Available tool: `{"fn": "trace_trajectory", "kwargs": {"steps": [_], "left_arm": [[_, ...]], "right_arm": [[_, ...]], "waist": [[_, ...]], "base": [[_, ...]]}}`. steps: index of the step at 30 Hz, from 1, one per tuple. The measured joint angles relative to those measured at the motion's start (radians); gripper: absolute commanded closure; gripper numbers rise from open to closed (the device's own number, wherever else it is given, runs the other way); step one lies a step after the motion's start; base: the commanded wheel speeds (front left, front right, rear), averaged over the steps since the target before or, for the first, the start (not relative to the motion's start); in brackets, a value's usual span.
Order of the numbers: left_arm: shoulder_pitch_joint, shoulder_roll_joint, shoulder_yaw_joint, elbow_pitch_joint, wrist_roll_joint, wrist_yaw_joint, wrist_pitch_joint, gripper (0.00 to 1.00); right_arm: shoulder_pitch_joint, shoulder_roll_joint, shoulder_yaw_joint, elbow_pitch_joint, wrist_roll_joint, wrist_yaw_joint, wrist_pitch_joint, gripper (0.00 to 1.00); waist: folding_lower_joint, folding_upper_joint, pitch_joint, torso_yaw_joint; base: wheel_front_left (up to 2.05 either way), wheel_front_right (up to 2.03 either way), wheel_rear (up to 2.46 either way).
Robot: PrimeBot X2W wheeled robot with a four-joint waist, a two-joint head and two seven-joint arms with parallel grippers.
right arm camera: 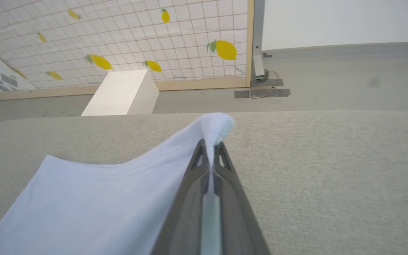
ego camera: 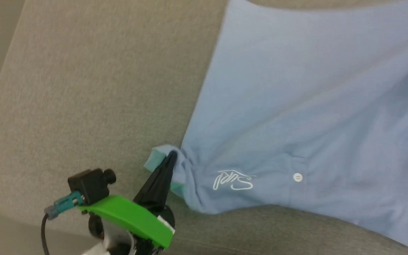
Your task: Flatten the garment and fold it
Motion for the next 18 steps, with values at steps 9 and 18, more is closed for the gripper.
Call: {"fn": "trace_trajectory", "kwargs": {"steps": [9,18], "left_arm": [[0.11,0.032,0.036,-0.013,-0.036,0.015,0.001,1.0],[0.148,0.042,0.029,-0.026,-0.048,0.021,0.023,1.0]], "right_arm": [[0.39,0.086,-0.236,-0.309,0.092,0.0,0.068,1.0],[0.811,0.317,-0.346,-0.493,0.111,0.0,0.155,1.0]], "waist": [[0.0,0.0,-0.146,-0.1],[0.0,0.0,-0.23,-0.184]], "base": [[0.0,0.0,0.0],[0.0,0.0,0.0]]}}
